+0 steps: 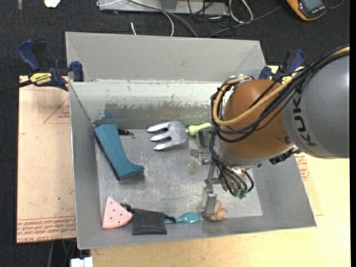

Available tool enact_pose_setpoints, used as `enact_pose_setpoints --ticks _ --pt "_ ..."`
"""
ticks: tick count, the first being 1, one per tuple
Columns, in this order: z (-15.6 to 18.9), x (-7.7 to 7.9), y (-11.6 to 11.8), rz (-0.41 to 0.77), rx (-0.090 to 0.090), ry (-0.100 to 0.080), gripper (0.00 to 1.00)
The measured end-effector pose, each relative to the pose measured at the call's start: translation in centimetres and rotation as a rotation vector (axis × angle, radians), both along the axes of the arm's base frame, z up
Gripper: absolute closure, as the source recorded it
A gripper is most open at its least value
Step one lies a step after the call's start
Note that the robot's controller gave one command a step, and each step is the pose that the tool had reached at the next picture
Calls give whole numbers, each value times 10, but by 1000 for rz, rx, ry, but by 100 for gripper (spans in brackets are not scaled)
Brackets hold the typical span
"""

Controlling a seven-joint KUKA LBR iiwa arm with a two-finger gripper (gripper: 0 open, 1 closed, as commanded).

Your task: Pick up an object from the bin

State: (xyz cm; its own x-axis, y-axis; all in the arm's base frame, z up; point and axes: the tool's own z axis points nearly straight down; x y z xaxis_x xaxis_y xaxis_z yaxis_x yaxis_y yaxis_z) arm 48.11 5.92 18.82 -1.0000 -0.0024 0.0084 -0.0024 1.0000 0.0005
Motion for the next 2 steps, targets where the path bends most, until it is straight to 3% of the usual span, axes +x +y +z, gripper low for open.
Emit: enact_pose_setpoints --ticks 1,2 --pt "4 2 0 -1 1 -8 0" --pt "-42 6 -54 101 2 -10 0"
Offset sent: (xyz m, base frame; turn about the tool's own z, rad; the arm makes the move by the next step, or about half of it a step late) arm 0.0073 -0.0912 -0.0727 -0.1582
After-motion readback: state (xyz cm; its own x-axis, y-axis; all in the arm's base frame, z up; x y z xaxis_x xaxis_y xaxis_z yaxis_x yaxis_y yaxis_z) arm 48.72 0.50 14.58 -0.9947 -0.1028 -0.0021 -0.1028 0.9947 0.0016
